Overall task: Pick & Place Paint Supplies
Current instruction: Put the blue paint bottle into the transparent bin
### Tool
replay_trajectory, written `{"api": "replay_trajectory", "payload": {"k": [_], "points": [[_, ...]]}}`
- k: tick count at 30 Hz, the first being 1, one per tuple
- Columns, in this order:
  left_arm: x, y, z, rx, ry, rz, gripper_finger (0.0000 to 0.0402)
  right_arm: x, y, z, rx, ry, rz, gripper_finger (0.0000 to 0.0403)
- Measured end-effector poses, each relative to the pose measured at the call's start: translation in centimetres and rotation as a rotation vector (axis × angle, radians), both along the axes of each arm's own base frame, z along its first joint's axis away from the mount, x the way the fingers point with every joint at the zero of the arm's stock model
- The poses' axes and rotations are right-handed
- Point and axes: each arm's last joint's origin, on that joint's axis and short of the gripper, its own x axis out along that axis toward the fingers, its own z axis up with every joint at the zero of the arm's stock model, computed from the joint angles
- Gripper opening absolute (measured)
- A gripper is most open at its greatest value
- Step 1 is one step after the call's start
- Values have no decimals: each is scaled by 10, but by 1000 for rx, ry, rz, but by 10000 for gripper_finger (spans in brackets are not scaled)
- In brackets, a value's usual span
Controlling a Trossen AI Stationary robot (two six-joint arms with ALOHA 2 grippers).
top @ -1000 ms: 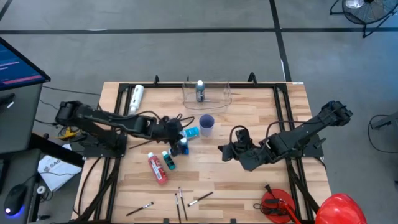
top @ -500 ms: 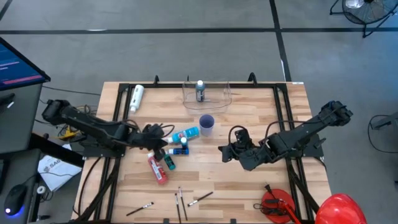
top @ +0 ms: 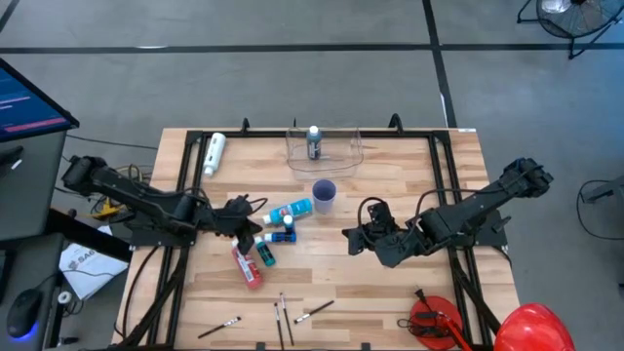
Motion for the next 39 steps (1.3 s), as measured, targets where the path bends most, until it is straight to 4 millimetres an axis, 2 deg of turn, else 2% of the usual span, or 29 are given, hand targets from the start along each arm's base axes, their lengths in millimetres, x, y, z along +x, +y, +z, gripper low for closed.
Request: {"api": "replay_trajectory", "payload": {"k": [10, 17, 23, 39], "points": [[9, -3, -6, 14, 9, -20, 129, 0, 0, 0, 2, -2, 1, 0], [11, -4, -9, 23, 17, -24, 177, 0, 0, 0, 2, -1, 1, 0], [12, -4, -8, 22, 4, -21, 189, 0, 0, 0, 0, -1, 2, 0], [13, -3, -7, 32, -15, -8, 182, 1, 0, 1, -33, -1, 27, 0]]}}
